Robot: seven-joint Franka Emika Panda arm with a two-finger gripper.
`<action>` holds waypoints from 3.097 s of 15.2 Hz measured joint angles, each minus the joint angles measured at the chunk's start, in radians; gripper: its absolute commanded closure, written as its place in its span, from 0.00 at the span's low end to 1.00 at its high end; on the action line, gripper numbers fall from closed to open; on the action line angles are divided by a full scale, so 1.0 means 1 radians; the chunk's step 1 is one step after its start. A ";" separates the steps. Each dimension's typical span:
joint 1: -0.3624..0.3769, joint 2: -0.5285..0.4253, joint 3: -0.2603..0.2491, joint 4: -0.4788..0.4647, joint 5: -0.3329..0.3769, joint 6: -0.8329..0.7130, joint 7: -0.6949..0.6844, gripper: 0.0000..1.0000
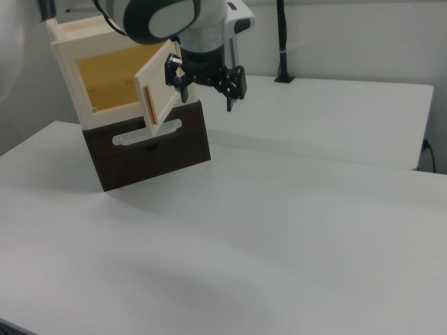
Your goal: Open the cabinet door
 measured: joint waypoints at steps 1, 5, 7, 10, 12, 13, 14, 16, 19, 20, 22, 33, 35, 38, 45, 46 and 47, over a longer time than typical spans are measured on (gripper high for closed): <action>0.000 -0.008 -0.006 0.000 0.000 -0.005 0.000 0.00; 0.007 -0.031 -0.010 0.000 0.000 -0.043 0.008 0.00; 0.041 -0.041 -0.007 0.000 0.000 -0.045 0.068 0.00; 0.149 -0.043 -0.002 -0.001 0.000 -0.036 0.237 0.00; 0.219 -0.042 0.002 -0.001 -0.001 0.026 0.325 0.00; 0.250 -0.040 0.003 -0.002 -0.003 0.060 0.372 0.00; 0.276 -0.037 0.003 -0.004 -0.011 0.089 0.420 0.00; 0.312 -0.024 0.004 -0.005 -0.051 0.133 0.489 0.00; 0.333 0.008 0.004 -0.008 -0.094 0.183 0.530 0.00; 0.332 0.023 0.003 -0.009 -0.104 0.196 0.531 0.00; 0.325 0.047 -0.001 -0.009 -0.119 0.210 0.531 0.00; 0.201 -0.002 -0.054 0.000 -0.255 0.055 0.504 0.00; 0.195 -0.036 -0.064 0.000 -0.275 -0.031 0.503 0.00; 0.208 -0.080 -0.067 0.000 -0.279 -0.103 0.503 0.00; 0.352 -0.155 -0.089 -0.031 -0.369 -0.254 0.503 0.00; 0.380 -0.170 -0.100 -0.054 -0.374 -0.254 0.503 0.00; 0.403 -0.182 -0.108 -0.078 -0.384 -0.250 0.503 0.00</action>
